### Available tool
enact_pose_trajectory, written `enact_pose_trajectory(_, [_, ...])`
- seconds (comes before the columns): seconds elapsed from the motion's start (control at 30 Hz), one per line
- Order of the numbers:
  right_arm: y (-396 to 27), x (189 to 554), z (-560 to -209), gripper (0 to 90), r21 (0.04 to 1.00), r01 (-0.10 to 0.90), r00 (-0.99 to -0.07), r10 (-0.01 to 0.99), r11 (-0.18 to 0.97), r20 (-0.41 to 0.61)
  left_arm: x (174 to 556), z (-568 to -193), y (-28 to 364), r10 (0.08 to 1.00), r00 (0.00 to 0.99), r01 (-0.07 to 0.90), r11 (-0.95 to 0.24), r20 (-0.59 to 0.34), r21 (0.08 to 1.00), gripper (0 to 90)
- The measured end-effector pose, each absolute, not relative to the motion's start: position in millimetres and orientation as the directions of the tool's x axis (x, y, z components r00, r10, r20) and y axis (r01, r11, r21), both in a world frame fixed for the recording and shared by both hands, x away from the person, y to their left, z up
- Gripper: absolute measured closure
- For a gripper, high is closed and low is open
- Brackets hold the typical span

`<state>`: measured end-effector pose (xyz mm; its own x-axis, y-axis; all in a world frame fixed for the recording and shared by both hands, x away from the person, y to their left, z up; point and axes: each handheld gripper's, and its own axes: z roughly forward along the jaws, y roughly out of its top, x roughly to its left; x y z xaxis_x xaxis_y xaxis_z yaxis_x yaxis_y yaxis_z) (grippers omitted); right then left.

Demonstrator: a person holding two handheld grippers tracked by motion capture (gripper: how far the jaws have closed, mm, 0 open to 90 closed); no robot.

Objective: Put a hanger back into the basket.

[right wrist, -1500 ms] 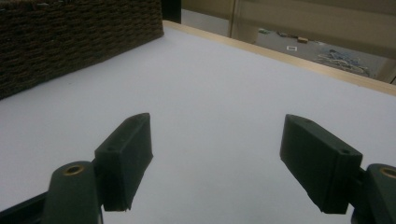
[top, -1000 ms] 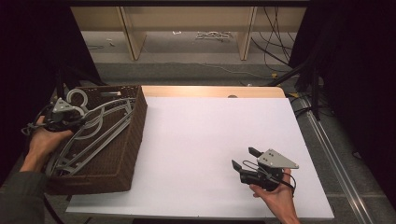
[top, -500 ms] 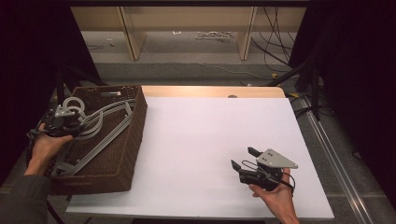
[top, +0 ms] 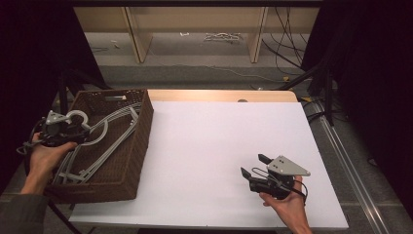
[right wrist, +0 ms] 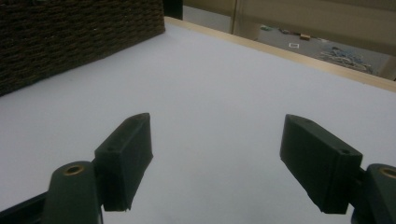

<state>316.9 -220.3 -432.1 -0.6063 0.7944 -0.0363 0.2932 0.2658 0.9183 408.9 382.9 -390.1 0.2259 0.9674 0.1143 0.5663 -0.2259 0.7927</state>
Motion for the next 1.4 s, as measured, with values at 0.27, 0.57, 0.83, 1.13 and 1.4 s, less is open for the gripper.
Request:
enact_pose_trajectory(0.27, [-220.3, 314.3, -430.2, 26.2, 0.911, 0.316, -0.608, 0.793, 0.266, -0.021, 387.1, -366.8, 352.4, 0.963, 0.264, 0.477, -0.181, 0.056, 0.86, 36.3])
enact_pose_trajectory(0.57, [-220.1, 314.9, -430.8, 26.1, 0.918, 0.316, -0.61, 0.793, 0.239, 0.003, 371.0, -359.5, 317.8, 0.932, 0.361, 0.415, -0.157, -0.004, 0.896, 31.3])
enact_pose_trajectory(0.83, [-220.4, 313.9, -429.6, 24.3, 0.919, 0.32, -0.613, 0.79, 0.232, 0.014, 361.3, -357.4, 280.9, 0.896, 0.442, 0.393, -0.15, -0.044, 0.907, 25.0])
enact_pose_trajectory(1.13, [-219.6, 308.4, -429.5, 22.2, 0.929, 0.31, -0.621, 0.783, 0.201, 0.038, 355.6, -364.2, 241.9, 0.852, 0.521, 0.366, -0.169, -0.051, 0.915, 21.0])
enact_pose_trajectory(1.4, [-217.8, 305.5, -429.9, 22.2, 0.933, 0.298, -0.632, 0.775, 0.201, 0.035, 349.2, -367.8, 214.5, 0.814, 0.577, 0.331, -0.165, -0.061, 0.929, 21.0])
